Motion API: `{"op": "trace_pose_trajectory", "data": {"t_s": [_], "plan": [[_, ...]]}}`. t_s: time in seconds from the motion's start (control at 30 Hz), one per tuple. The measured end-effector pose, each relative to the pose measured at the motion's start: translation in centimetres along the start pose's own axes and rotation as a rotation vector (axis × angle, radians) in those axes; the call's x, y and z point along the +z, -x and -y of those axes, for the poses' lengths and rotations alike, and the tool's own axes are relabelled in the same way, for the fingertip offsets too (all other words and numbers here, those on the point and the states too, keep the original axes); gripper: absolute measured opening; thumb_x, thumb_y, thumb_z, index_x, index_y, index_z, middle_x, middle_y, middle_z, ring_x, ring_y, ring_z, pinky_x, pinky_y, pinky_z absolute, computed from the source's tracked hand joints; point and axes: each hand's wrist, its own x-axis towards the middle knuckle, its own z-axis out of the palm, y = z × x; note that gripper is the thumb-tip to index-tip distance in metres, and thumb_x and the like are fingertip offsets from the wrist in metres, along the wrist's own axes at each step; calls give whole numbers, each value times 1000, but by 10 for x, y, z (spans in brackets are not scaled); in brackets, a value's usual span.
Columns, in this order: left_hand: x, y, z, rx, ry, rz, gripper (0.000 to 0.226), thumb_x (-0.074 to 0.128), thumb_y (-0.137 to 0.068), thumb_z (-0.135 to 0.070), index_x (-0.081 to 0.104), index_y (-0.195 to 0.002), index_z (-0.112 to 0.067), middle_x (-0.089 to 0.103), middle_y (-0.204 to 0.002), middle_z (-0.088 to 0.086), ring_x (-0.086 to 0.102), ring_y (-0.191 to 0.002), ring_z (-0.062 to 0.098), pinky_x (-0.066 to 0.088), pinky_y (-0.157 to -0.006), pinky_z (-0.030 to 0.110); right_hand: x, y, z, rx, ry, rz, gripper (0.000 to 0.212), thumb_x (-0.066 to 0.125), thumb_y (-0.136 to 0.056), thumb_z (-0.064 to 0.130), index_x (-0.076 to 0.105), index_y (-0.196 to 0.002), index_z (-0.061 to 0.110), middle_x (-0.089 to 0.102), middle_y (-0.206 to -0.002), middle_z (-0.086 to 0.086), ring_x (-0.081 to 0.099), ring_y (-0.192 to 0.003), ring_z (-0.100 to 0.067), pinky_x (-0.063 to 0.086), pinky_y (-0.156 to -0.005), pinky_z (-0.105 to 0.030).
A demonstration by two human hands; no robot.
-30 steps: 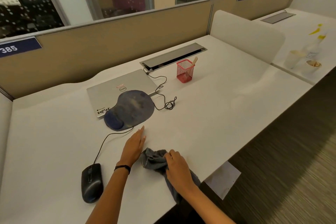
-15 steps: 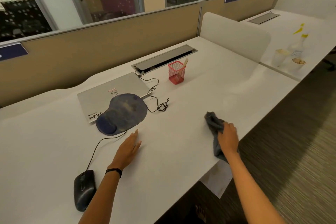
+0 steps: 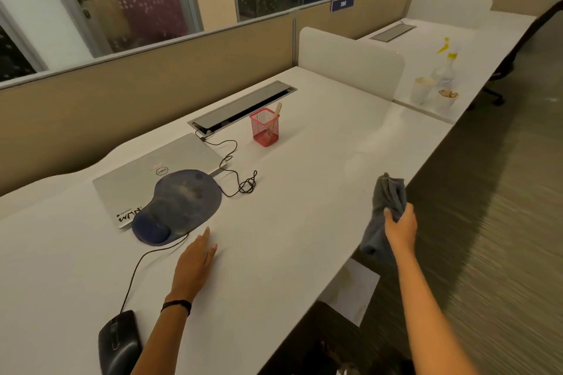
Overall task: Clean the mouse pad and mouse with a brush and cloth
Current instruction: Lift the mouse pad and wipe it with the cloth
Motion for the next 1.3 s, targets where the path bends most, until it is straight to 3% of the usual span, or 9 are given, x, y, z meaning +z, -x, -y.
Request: {"op": "trace_pose_trajectory", "data": {"t_s": [0.07,0.13,0.3,0.47,0.67,0.87,1.0,1.13,1.3], "plan": [[0,-1,-5,-24,-4,-23,54,35,-100,-34,20,-148,-17,32,-151,7,34,-138,25,24,-114,36,2,8,-3,18,-91,102,34,55,-91,18,45,-121,3,54,-120,-17,52,-112,-31,44,-89,-38],[-2,-3,-11,-47,-7,-34,52,35,-100,-35,23,-148,-17,36,-149,7,37,-136,25,25,-113,36,6,12,-9,-6,16,151,32,56,-90,17,46,-117,4,55,-117,-20,54,-109,-35,46,-87,-40],[-6,-8,-26,-62,-47,-57,49,36,-99,-37,33,-144,-16,44,-145,7,43,-131,25,30,-110,35,0,10,0,-101,-36,-51,27,56,-90,13,47,-113,5,51,-114,-17,53,-99,-28,48,-81,-42],[-4,-15,-46,-27,20,-102,44,39,-98,-37,45,-137,-17,47,-142,4,43,-131,21,28,-111,33,0,-9,0,-114,231,263,34,54,-90,11,47,-122,2,51,-118,-22,53,-101,-36,46,-75,-40],[-1,-37,-110,145,156,-123,33,46,-97,-33,55,-126,-21,56,-131,-5,51,-121,13,35,-97,21,3,-22,48,-217,45,185,34,63,-85,14,49,-114,3,52,-111,-19,55,-97,-32,47,-76,-35],[1,-60,-204,265,471,48,20,52,-95,-26,63,-112,-26,65,-110,-11,62,-99,6,46,-87,21,13,-33,102,-269,-111,266,42,68,-82,12,47,-117,3,47,-116,-16,48,-96,-20,43,-84,-31],[10,-66,-262,352,511,109,28,48,-96,-30,59,-121,-24,60,-120,-9,58,-104,4,44,-81,9,23,-35,123,-289,-182,313,46,68,-82,14,45,-122,6,46,-121,-14,47,-99,-17,44,-87,-30],[15,-69,-301,374,589,8,28,47,-97,-29,58,-121,-21,57,-120,-11,52,-100,-2,41,-80,7,33,-27,137,-378,-320,242,38,66,-83,12,49,-116,9,52,-110,-2,55,-97,-16,51,-90,-34],[14,-78,-322,391,624,-211,25,53,-94,-24,60,-117,-16,63,-115,-1,52,-93,-10,40,-80,-1,39,-26,155,-440,-410,249,45,70,-80,13,49,-120,11,53,-113,0,56,-99,-12,48,-83,-16]]}}
